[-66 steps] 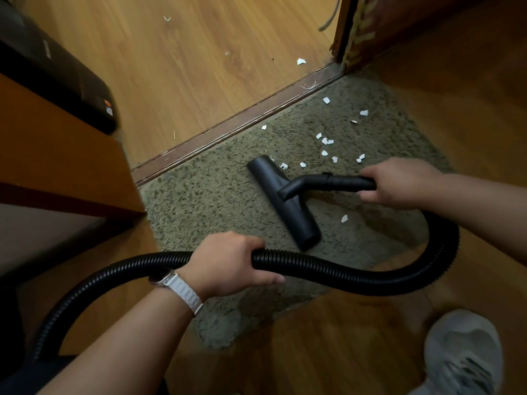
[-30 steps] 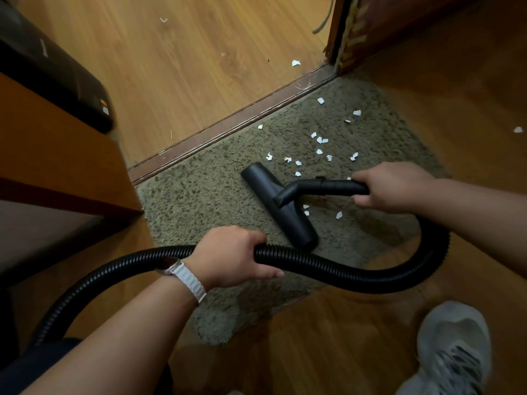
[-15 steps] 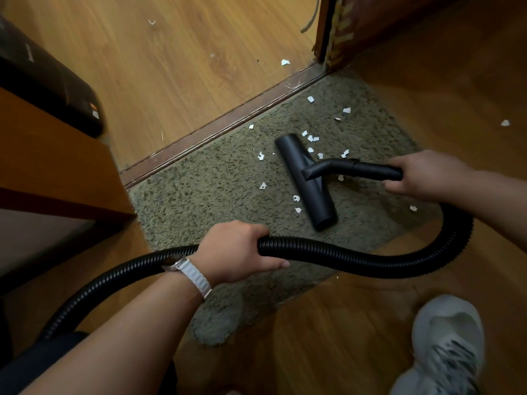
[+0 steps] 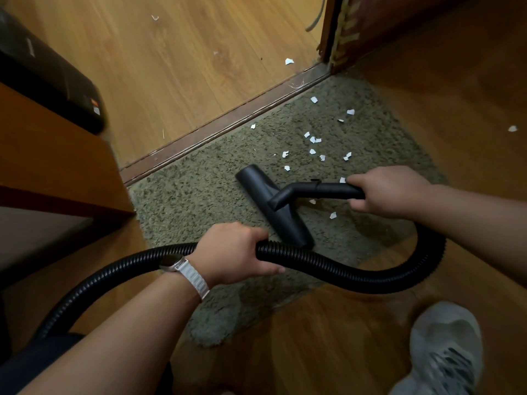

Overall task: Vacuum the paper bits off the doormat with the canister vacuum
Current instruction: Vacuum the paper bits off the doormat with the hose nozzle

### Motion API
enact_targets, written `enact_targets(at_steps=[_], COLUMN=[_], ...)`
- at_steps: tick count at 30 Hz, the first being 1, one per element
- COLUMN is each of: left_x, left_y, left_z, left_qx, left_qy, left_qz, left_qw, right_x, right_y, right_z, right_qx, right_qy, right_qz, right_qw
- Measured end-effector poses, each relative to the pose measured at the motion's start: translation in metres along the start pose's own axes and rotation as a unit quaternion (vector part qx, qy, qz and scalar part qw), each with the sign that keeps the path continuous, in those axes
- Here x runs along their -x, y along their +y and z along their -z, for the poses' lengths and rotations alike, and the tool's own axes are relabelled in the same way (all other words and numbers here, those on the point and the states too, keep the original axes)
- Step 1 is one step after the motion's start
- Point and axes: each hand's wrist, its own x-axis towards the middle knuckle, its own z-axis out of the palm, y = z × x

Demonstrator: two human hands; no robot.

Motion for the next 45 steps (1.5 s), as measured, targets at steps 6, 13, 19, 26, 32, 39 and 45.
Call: enact_targets(at_steps=[6, 13, 19, 26, 32, 39, 45], left_x=[-0.006, -0.023, -0.035, -0.039, -0.037, -0.031, -0.022], left_y=[0.005, 0.024, 0.041, 0.043, 0.035, 0.024, 0.015], left_z=[0.0, 0.002, 0.0, -0.001, 0.001, 0.006, 0.007], left_qx=[0.004, 0.038, 0.053, 0.068, 0.063, 0.038, 0.034], left_qy=[-0.001, 0.023, 0.014, 0.008, 0.017, 0.02, 0.027], left_qz=[0.003, 0.001, -0.015, -0.006, -0.007, -0.012, -0.005], left_qw=[1.0, 0.999, 0.998, 0.998, 0.998, 0.999, 0.999], right_x=[0.007, 0.033, 0.058, 0.07, 0.05, 0.009, -0.015], right_y=[0.021, 0.067, 0.097, 0.116, 0.093, 0.047, 0.023], right_z=[0.005, -0.002, -0.016, -0.025, -0.014, 0.006, 0.012], right_qx=[-0.017, -0.081, -0.115, -0.165, -0.156, -0.088, -0.039], right_qy=[-0.01, -0.023, -0.011, -0.006, -0.018, -0.019, -0.004], right_qz=[-0.032, -0.124, -0.186, -0.251, -0.202, -0.11, -0.047], right_qw=[0.999, 0.989, 0.976, 0.954, 0.967, 0.99, 0.998])
